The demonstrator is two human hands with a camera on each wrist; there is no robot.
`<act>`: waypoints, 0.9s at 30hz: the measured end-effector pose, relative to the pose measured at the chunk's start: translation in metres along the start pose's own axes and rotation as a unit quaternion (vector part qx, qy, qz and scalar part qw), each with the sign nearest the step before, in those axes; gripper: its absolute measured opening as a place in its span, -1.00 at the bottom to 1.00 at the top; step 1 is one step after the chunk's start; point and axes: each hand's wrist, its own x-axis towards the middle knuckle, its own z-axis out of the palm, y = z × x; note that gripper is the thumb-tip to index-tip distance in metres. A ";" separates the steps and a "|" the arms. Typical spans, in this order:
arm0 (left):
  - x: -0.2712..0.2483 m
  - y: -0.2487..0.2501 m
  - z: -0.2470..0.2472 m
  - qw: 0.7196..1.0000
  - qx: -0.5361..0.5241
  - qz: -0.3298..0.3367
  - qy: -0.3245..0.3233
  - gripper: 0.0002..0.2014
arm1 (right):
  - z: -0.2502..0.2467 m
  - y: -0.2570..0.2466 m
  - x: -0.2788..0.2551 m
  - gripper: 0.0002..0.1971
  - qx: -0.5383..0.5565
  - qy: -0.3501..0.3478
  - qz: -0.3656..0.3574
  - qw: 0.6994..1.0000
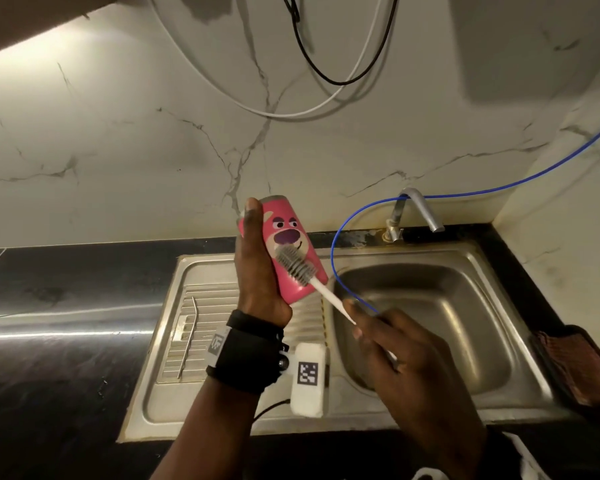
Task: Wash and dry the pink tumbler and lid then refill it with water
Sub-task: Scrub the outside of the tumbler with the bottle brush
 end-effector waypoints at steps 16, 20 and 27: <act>0.015 0.012 -0.009 0.999 0.004 0.037 0.035 0.04 | 0.003 0.009 -0.012 -0.58 -0.028 0.013 0.007 0.999; 0.006 -0.002 -0.003 1.000 0.008 -0.003 0.016 0.03 | 0.010 0.003 0.001 -0.60 -0.009 0.028 0.006 1.000; 0.013 0.013 -0.008 0.999 -0.011 0.023 0.023 -0.21 | 0.006 0.015 -0.011 -0.58 -0.009 0.024 0.010 1.000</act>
